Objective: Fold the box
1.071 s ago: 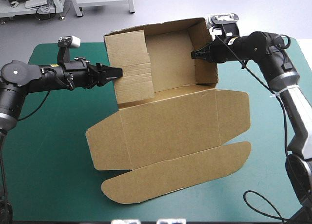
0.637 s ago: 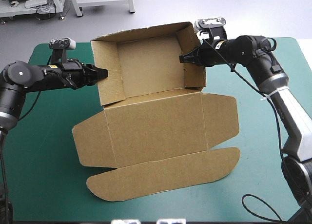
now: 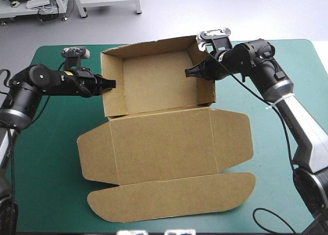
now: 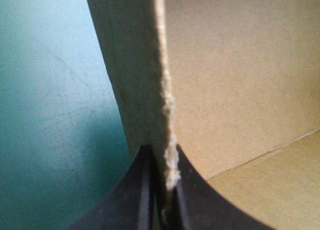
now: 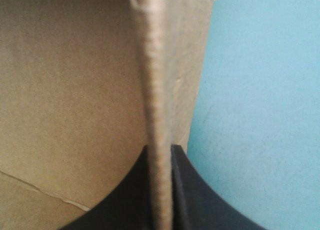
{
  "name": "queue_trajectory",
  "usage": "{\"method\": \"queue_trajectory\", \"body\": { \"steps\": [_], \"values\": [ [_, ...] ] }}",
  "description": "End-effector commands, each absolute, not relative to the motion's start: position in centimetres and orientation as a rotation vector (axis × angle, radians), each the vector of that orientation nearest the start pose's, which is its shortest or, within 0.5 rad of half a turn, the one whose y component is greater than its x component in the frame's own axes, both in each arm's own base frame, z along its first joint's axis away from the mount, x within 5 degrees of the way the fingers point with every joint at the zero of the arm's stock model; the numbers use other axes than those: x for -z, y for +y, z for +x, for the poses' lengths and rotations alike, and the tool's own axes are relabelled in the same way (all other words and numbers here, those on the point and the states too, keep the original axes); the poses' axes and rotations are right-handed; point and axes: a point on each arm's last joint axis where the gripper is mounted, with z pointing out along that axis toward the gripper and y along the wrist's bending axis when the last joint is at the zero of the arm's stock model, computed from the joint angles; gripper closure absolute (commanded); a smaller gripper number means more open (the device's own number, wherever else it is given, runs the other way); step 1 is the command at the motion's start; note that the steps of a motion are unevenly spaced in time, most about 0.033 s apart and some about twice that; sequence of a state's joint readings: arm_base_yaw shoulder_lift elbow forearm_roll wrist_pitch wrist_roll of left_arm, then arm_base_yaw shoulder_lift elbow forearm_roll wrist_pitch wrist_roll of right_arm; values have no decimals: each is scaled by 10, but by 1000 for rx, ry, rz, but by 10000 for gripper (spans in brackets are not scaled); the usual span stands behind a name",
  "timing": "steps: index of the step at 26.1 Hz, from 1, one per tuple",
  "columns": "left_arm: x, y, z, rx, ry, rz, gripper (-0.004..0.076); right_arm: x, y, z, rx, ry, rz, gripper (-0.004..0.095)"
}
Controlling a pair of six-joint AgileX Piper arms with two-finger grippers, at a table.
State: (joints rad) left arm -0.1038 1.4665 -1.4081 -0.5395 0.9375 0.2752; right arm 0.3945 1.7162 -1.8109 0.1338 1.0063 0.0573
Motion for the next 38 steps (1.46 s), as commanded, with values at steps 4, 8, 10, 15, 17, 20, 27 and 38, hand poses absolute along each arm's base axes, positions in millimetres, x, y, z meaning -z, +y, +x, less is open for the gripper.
{"method": "queue_trajectory", "body": {
  "steps": [4,8,10,15,17,20,27,38],
  "values": [
    [-375,-126,301,512,2406,284,733,-395,162,340,-398,2535,-356,904],
    [-345,-137,314,532,2549,228,733,-371,160,342,-328,2684,-322,904],
    [-331,-140,320,530,2617,195,733,-352,160,344,-313,2739,-303,905],
    [-314,-145,326,529,2691,143,733,-307,165,349,-338,2821,-267,905],
    [-307,-146,328,522,2724,140,733,-294,169,351,-365,2846,-253,904],
    [-296,-147,332,509,2770,124,733,-279,173,356,-385,2881,-240,904],
    [-275,-149,337,368,2846,153,733,-260,178,366,-398,2893,-223,907],
    [-256,-153,343,323,2895,152,733,-259,179,369,-393,2864,-266,908]
  ]
}}
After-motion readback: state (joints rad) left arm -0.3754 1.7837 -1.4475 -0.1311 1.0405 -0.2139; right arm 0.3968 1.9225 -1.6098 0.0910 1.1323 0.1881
